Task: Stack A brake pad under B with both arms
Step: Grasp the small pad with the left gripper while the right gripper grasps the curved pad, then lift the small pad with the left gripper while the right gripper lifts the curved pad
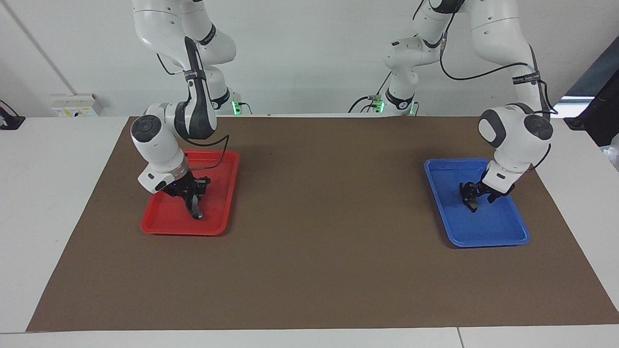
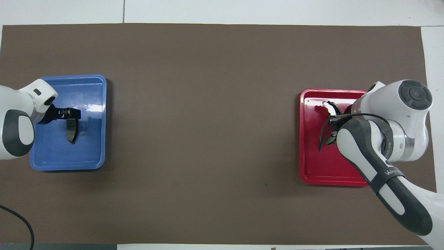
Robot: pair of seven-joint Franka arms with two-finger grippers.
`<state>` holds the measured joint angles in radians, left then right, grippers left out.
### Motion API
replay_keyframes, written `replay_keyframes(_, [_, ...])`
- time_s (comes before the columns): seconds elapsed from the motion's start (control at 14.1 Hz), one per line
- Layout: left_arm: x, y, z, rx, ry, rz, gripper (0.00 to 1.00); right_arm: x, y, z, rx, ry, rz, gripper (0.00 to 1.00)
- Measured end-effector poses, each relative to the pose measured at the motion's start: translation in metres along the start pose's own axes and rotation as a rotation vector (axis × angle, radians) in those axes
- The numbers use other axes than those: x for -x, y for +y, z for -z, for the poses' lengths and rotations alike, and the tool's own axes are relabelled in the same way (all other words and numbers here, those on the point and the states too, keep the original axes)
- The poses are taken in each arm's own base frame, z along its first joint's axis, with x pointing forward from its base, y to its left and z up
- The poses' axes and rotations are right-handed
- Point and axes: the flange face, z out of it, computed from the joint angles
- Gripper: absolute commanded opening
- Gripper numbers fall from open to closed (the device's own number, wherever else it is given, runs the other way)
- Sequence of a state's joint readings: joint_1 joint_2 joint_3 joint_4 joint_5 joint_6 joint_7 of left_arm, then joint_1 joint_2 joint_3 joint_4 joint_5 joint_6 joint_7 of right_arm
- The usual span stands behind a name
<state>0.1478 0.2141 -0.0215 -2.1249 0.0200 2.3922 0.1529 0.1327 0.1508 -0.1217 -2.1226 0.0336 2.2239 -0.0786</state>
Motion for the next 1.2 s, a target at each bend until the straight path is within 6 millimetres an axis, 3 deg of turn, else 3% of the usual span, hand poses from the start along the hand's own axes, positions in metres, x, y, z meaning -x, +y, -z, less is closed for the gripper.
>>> replay_keyframes(0.21, [0.011,-0.001,-0.013,0.003,-0.019,0.006,0.59,-0.023,-0.011,0.060,-0.003,-0.013,0.021,0.12])
replay_keyframes(0.35, [0.014,-0.002,-0.016,0.005,-0.027,0.007,0.16,-0.031,-0.012,0.083,-0.003,-0.015,0.023,0.12])
replay_keyframes(0.43, [0.014,-0.002,-0.016,0.004,-0.025,0.007,0.05,-0.035,-0.012,0.088,-0.002,-0.011,0.024,0.12])
replay_keyframes(0.71, [0.014,0.000,-0.003,0.002,-0.017,0.005,0.01,-0.038,-0.014,0.094,-0.001,-0.004,0.027,0.13])
replay_keyframes(0.92, [0.015,0.008,0.029,0.003,-0.025,-0.010,0.01,-0.038,-0.014,0.094,-0.002,-0.006,0.027,0.13])
replay_keyframes(1.06, [0.011,0.036,0.060,0.006,-0.048,-0.022,0.01,-0.038,-0.014,0.094,-0.002,-0.006,0.027,0.13])
replay_keyframes(1.2, [0.003,0.097,0.082,0.006,-0.046,-0.013,0.01,-0.038,-0.013,0.094,-0.002,-0.006,0.025,0.13])
